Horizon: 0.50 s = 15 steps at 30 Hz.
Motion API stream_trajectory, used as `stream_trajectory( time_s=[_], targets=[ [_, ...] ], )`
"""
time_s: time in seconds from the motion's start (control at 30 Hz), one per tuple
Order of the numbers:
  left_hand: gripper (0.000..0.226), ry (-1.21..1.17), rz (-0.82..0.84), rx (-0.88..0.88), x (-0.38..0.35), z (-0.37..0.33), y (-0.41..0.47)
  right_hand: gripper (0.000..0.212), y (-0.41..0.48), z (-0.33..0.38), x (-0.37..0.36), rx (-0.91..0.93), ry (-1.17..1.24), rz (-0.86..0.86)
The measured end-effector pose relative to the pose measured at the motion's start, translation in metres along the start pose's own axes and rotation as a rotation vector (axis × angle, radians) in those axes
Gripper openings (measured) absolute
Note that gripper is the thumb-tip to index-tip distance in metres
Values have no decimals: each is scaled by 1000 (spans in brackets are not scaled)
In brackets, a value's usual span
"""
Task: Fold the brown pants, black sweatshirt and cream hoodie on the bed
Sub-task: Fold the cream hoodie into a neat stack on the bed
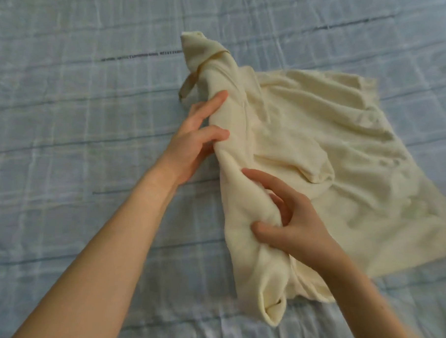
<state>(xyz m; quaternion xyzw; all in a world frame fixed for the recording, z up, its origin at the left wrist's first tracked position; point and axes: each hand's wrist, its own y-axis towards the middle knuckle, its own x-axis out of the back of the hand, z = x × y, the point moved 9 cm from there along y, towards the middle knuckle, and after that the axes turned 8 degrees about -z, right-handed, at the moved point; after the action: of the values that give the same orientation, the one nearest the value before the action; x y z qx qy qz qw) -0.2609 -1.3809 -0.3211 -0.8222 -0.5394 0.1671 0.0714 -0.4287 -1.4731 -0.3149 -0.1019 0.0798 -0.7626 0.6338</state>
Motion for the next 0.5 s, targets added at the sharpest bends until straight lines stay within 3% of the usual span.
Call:
stream_trajectory(
  time_s=[0.23,0.5],
  targets=[
    [76,75,77,-78,-149,-12,24,77,-17,22,144,59,-19,-91],
    [74,220,113,-18,-270,74,59,78,-21,-47,272,-92,-31,-163]
  ],
)
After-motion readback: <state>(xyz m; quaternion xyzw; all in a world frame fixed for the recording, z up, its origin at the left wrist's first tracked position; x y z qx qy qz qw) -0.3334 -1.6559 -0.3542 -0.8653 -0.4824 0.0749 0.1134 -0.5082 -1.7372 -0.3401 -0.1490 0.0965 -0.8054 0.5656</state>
